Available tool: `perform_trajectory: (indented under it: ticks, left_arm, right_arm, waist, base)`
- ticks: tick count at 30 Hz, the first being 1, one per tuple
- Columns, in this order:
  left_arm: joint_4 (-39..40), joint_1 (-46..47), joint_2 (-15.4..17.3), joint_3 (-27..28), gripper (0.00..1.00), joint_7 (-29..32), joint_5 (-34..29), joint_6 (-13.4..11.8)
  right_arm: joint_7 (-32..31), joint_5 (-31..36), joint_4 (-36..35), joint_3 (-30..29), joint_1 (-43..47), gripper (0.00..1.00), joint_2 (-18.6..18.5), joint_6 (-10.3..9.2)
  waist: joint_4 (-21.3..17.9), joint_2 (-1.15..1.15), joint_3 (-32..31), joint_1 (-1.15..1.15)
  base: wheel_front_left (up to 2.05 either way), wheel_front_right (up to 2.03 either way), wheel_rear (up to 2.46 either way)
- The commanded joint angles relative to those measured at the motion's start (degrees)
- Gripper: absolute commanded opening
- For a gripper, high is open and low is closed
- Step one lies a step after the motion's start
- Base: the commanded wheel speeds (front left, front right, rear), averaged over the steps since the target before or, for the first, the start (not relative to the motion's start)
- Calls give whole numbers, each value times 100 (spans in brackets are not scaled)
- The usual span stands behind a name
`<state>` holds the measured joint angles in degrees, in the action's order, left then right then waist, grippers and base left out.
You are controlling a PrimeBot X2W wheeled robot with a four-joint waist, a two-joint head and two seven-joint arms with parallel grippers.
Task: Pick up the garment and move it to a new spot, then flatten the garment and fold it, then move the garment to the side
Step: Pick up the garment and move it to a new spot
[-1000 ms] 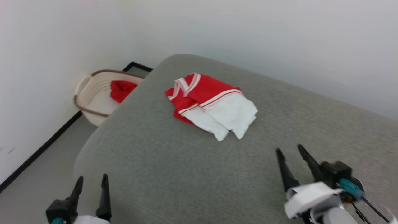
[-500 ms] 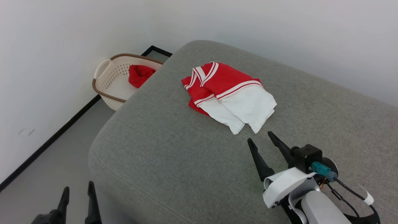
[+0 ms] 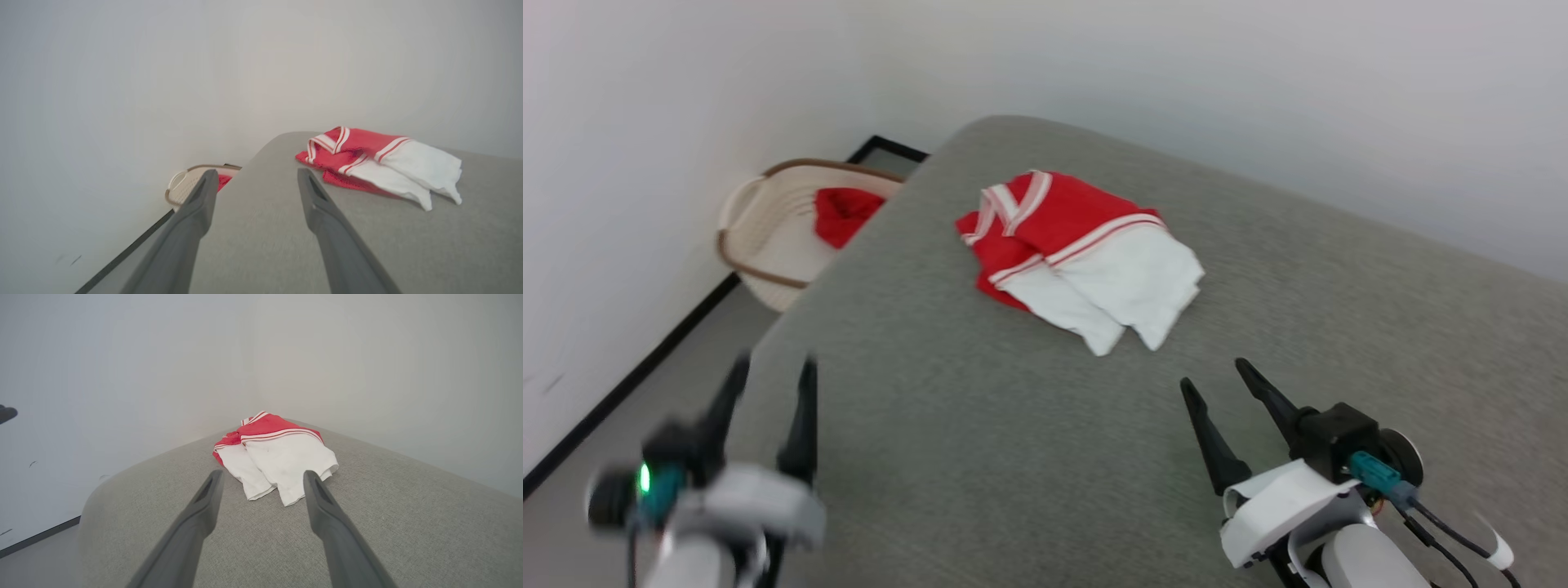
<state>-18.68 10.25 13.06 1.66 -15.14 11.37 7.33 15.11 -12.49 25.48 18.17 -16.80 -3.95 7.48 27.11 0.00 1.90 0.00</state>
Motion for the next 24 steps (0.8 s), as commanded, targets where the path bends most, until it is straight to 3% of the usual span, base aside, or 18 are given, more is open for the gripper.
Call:
perform_trajectory:
  ticks: [1,8,13,16,21,24]
  left_arm:
    - [-50,393,163,-238,100,1,152,20]
    - [-773,2155,1491,-1509,100,2,768,7]
    - [-1565,3225,2056,-2427,100,242,1765,7]
    - [-1924,3689,2433,-3015,100,712,2518,7]
    - [-1984,4058,2992,-4051,100,2085,3920,8]
    - [-1975,4175,3262,-4338,100,2632,4427,8]
  right_arm:
    - [3,77,-42,25,-50,100,-17,2]
    - [2,256,-184,356,-302,100,48,1]
    - [3,325,-312,500,-451,100,94,1]
    - [3,254,-386,608,-496,100,106,1]
    - [3,93,-581,721,-513,100,107,1]
    - [3,71,-653,756,-529,100,110,1]
  waist:
    - [-833,0,560,0]
    - [-1779,0,1153,0]
    - [-2303,0,1418,0]
    - [-2585,0,1498,0]
    - [-2966,0,1639,0]
    - [-3101,0,1710,0]
  base:
    - [0,0,0]
    - [0,0,0]
    - [0,0,0]
    - [0,0,0]
    - [0,0,0]
    - [0,0,0]
